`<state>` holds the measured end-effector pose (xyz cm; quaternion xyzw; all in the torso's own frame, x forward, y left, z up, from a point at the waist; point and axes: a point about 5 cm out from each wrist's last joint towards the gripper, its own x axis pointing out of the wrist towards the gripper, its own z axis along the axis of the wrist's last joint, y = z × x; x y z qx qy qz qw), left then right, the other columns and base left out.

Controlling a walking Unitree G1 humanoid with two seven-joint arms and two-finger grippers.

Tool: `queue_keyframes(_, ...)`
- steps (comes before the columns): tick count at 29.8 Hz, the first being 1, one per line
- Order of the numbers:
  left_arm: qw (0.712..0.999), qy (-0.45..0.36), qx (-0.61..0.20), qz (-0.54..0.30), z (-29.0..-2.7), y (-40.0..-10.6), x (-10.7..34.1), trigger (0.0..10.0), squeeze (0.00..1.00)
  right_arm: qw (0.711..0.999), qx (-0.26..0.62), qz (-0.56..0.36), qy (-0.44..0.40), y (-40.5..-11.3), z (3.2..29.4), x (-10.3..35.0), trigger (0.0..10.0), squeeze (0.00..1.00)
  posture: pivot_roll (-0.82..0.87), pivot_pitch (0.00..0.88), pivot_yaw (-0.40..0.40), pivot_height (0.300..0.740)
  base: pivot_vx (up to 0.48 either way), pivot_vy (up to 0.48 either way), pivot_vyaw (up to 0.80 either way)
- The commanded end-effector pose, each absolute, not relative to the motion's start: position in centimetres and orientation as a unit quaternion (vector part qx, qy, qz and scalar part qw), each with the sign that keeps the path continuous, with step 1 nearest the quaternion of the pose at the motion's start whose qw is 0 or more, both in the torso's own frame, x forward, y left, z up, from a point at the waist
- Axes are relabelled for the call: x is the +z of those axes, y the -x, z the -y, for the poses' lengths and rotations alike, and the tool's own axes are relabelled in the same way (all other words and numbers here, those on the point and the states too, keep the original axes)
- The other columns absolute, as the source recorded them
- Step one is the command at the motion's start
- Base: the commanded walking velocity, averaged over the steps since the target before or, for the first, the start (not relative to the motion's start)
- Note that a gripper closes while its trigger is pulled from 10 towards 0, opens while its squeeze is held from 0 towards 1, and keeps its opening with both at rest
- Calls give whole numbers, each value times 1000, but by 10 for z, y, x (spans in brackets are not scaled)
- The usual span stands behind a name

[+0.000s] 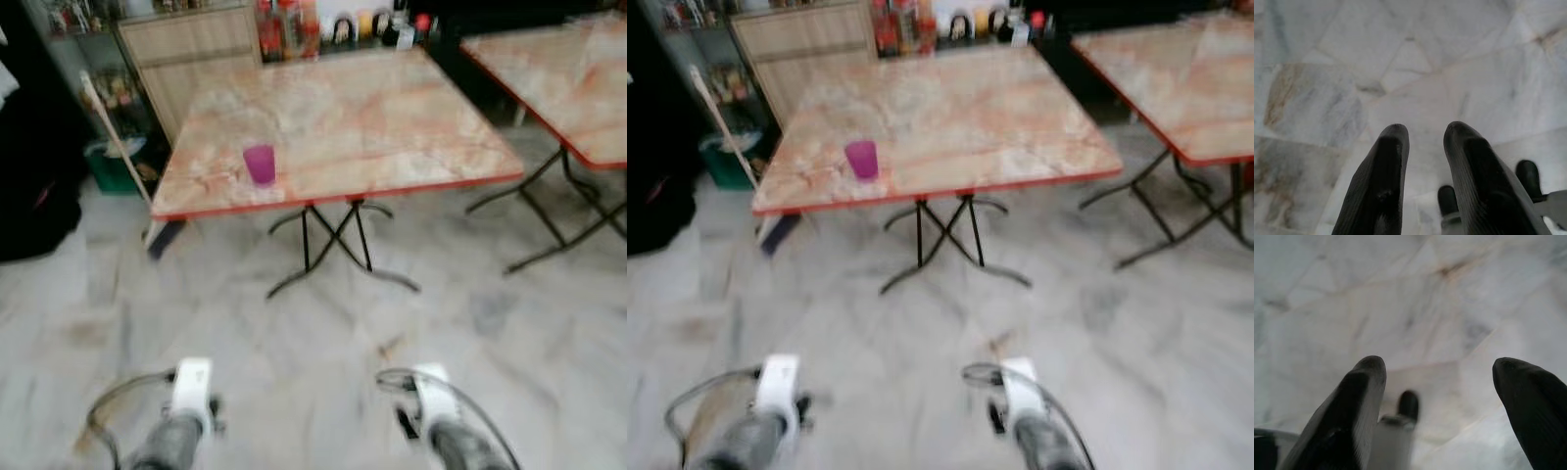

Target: Setting the table

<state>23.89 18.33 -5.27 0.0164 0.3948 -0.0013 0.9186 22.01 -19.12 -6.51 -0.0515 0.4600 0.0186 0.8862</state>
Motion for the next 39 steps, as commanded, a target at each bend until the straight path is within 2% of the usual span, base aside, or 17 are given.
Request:
queue_keyframes(1, 918, -30, 14, -395, -198, -238, -51, 10000, 0, 888, 40, -456, 47, -223, 177, -65, 10000, 0, -73, 0, 93, 740, 356, 0, 0)
queue_keyframes(19, 919, -29, 15, -392, -200, -241, -49, 10000, 0, 892, 26, -450, 23, -226, 175, -64, 10000, 0, -65, 25, 102, 740, 446, 0, 0)
queue_keyframes(30, 919, -30, 16, -392, -200, -241, -49, 10000, 0, 891, 50, -450, 45, -227, 174, -63, 10000, 0, -61, 45, 98, 740, 480, 0, 0)
queue_keyframes(34, 920, -28, 16, -392, -199, -241, -49, 10000, 0, 890, 45, -451, 43, -227, 175, -63, 10000, 0, -60, 52, 94, 740, 480, 0, 563)
queue_keyframes(39, 919, -27, 17, -392, -199, -241, -49, 10000, 0, 891, 39, -451, 37, -227, 176, -63, 10000, 0, -60, 53, 93, 740, 401, 0, 0)
